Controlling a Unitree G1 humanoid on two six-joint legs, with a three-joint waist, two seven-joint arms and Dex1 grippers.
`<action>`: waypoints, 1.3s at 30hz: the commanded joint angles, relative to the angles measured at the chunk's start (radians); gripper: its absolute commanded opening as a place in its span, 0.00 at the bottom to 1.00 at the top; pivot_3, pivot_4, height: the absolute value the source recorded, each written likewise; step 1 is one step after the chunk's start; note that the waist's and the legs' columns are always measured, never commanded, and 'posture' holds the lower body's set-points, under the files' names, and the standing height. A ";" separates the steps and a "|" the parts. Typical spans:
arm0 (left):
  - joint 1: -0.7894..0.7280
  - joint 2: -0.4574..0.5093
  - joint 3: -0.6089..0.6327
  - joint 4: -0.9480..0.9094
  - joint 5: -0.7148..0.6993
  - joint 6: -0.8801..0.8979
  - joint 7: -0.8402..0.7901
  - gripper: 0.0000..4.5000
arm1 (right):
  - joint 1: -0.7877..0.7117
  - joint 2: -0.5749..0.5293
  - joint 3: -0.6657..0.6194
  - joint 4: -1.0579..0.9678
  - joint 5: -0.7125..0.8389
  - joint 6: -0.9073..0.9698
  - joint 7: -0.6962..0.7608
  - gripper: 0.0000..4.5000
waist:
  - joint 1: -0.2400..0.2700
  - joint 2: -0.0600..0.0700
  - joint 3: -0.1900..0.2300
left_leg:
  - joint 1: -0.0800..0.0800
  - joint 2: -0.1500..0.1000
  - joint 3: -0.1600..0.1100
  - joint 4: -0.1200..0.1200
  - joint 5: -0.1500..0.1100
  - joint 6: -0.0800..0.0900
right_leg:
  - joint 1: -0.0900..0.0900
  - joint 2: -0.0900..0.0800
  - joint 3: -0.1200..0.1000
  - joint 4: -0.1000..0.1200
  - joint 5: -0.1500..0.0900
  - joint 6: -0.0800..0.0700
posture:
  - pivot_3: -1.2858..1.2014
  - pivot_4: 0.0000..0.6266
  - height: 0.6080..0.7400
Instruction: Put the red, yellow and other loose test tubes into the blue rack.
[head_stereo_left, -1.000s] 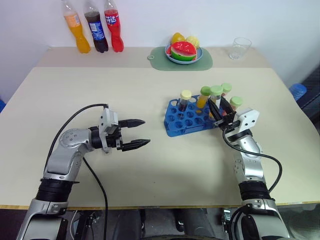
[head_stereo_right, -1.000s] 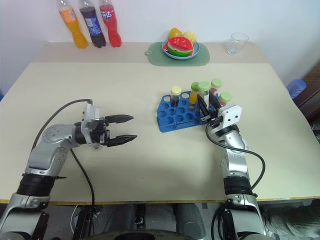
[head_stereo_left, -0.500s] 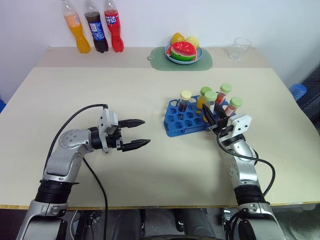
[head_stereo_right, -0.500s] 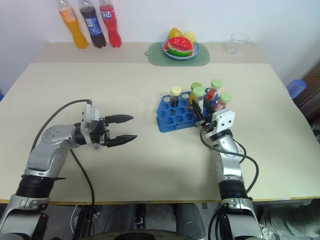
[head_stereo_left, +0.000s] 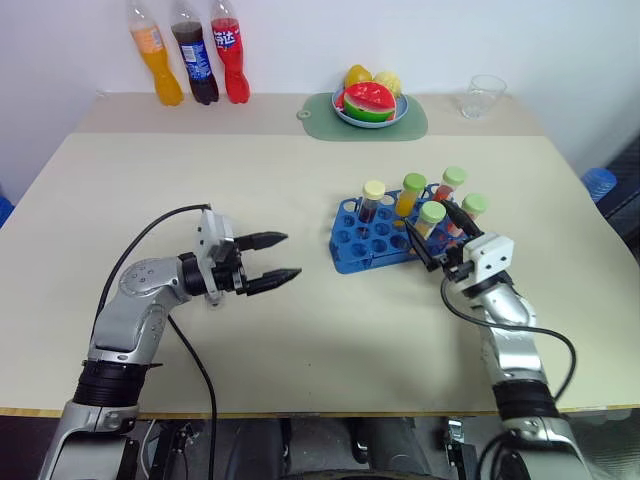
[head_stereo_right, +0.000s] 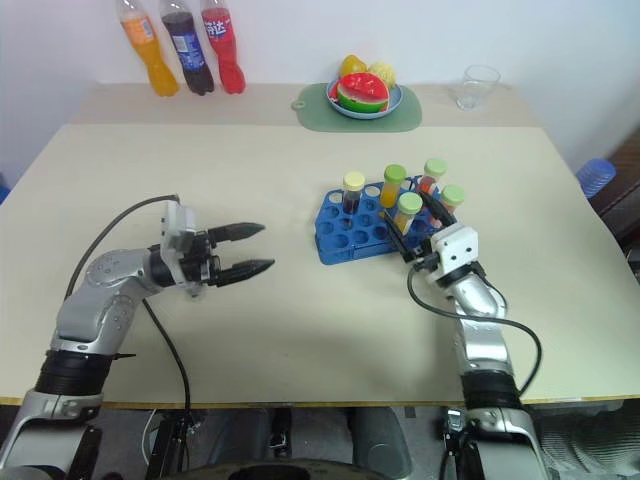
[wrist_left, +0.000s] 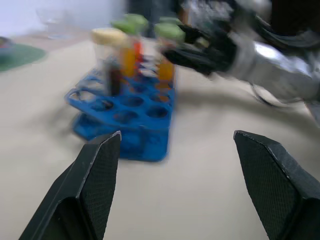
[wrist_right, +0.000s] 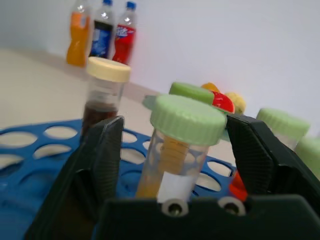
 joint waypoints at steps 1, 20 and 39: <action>-0.050 -0.039 0.104 -0.088 -0.071 0.152 0.239 0.83 | 0.099 -0.087 -0.014 -0.192 0.049 0.116 0.062 0.81 | 0.001 0.000 0.000 | 0.000 0.000 0.000 0.000 0.000 0.000 | 0.000 0.000 0.000 0.000 0.000 0.000 | 0.52 0.24 1.00; -0.380 0.109 0.345 0.069 -0.395 1.290 1.145 0.83 | 0.157 -0.422 -0.074 -0.478 0.353 0.405 0.462 0.81 | -0.001 -0.004 0.002 | 0.003 0.000 -0.006 -0.001 0.000 0.000 | 0.001 0.002 -0.001 0.002 0.000 0.001 | 0.52 0.24 1.00; -0.307 0.073 0.195 0.273 -1.414 0.943 2.368 0.83 | 0.022 -0.386 0.019 -0.360 0.307 0.370 0.620 0.81 | 0.024 -0.005 0.002 | 0.005 -0.013 -0.012 0.001 0.003 -0.005 | 0.005 -0.015 -0.005 0.008 -0.001 0.001 | 0.52 0.24 1.00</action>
